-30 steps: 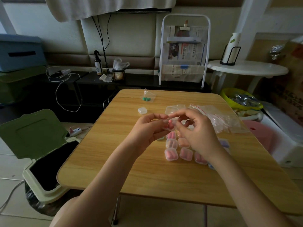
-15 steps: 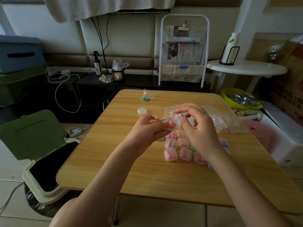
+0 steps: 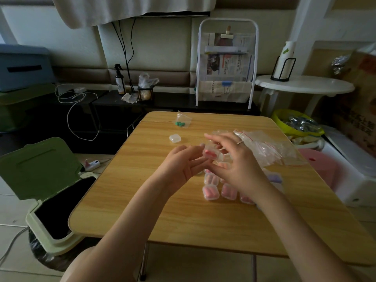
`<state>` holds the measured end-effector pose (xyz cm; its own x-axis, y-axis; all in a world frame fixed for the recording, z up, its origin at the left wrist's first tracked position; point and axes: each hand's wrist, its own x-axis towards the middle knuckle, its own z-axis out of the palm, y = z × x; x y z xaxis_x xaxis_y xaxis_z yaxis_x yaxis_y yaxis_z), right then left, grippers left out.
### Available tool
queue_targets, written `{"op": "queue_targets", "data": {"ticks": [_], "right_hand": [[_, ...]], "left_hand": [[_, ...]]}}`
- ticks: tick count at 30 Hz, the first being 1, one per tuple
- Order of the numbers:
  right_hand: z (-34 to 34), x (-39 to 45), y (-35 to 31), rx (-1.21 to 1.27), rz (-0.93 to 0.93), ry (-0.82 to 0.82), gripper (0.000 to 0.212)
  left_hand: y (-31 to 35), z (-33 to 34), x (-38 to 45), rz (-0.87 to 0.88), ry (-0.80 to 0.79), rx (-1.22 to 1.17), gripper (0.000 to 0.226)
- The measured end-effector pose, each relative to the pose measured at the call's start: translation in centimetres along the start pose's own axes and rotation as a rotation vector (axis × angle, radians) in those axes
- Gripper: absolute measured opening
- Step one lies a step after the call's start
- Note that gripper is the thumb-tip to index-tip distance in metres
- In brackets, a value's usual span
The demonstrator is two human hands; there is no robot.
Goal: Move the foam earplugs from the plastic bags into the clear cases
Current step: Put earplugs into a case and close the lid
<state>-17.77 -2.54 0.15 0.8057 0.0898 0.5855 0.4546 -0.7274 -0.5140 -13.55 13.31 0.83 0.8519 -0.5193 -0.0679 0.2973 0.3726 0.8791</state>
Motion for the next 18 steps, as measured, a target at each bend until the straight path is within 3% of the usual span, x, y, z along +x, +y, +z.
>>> {"op": "queue_targets", "data": {"ticks": [3, 5, 8, 11, 14, 16, 18], "right_hand": [[0.69, -0.02, 0.20, -0.010, -0.012, 0.061, 0.039], [0.68, 0.16, 0.24, 0.009, -0.017, 0.142, 0.027], [0.36, 0.26, 0.22, 0.019, 0.016, 0.175, 0.019], [0.40, 0.09, -0.13, 0.071, 0.061, 0.108, 0.020], [0.64, -0.08, -0.36, 0.109, 0.100, 0.050, 0.037], [0.63, -0.06, -0.37, 0.163, 0.157, 0.067, 0.046], [0.54, 0.05, -0.40, 0.232, 0.215, 0.103, 0.040]], "left_hand": [[-0.24, 0.06, -0.05, -0.008, 0.014, 0.036, 0.049], [-0.34, 0.10, -0.05, -0.002, 0.023, 0.051, 0.036], [-0.39, 0.11, -0.08, -0.007, 0.021, 0.070, 0.036], [-0.47, 0.06, -0.13, -0.004, -0.004, 0.116, 0.041], [-0.34, 0.04, -0.24, 0.012, -0.020, 0.159, 0.035], [-0.40, 0.06, -0.25, 0.036, -0.025, 0.165, 0.025], [-0.50, 0.20, -0.27, 0.095, -0.009, 0.257, 0.017]]}}
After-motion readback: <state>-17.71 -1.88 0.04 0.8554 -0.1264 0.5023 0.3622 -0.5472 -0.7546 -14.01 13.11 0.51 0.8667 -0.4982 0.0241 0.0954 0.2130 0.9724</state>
